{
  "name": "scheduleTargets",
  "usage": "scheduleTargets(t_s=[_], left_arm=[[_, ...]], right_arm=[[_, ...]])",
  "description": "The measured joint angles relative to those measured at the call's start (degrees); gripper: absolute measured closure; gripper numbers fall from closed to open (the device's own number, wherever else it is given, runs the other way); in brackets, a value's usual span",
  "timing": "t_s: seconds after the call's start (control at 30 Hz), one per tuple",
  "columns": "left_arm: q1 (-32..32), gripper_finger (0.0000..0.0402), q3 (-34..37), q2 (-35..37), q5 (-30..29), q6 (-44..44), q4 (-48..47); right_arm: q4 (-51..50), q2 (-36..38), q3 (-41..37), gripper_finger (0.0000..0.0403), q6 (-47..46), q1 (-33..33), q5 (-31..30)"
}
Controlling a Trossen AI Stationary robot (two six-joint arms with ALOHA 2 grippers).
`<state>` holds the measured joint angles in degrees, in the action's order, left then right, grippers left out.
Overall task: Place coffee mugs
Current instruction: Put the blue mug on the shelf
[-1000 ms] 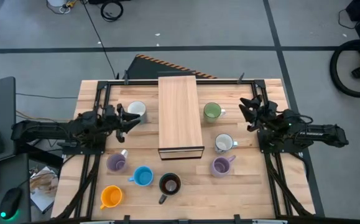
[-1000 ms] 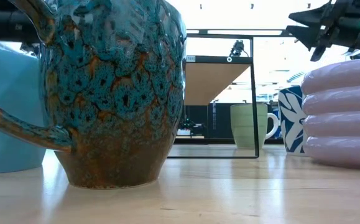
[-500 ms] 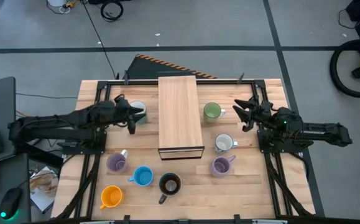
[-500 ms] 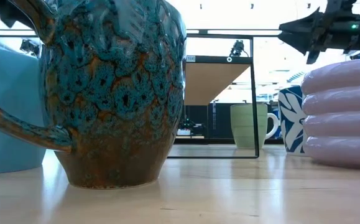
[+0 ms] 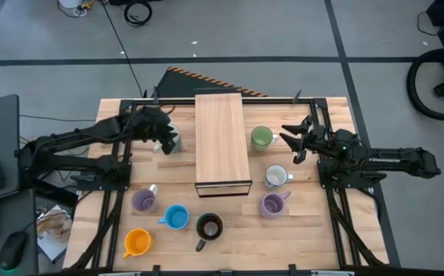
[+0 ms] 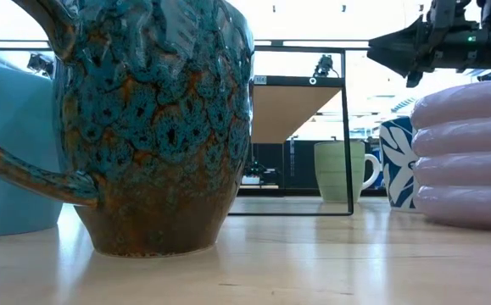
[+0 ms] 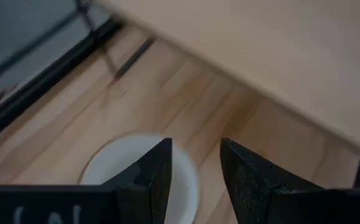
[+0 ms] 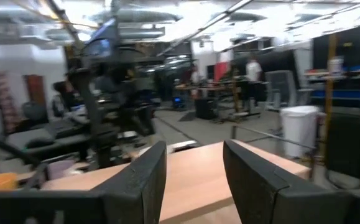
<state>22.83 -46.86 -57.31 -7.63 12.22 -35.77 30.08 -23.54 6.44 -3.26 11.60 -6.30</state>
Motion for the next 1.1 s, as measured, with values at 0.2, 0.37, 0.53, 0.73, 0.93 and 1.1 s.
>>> scheduleTargets(t_s=[0.2,0.37,0.53,0.73,0.93,1.1], left_arm=[[0.46,0.026,-6.52,-7.31,0.29,0.19,-11.36],[-0.15,0.0251,-6.9,-11.3,3.02,-0.24,-12.24],[-0.11,0.0213,-6.9,-13.52,3.01,-2.74,-10.98],[-0.13,0.0183,-6.9,-16.18,2.05,-5.83,-11.19],[-0.13,0.0201,-6.9,-19.1,-1.1,-6.9,-11.23],[0.38,0.0221,-6.89,-22.87,0.16,-6.94,-11.26]], right_arm=[[1.82,-1.6,0.0,0.0238,3.6,-1.78,3.12],[2.04,-1.74,0.02,0.0238,6.74,-2.5,3.12],[2.28,-1.7,0.0,0.0238,7.23,-2.57,3.05],[2.85,-1.7,0.0,0.0238,6.52,-2.59,3.05],[2.83,-1.7,0.0,0.0238,6.5,-2.59,3.05],[2.83,-1.7,0.02,0.0238,6.46,-2.59,3.05]])
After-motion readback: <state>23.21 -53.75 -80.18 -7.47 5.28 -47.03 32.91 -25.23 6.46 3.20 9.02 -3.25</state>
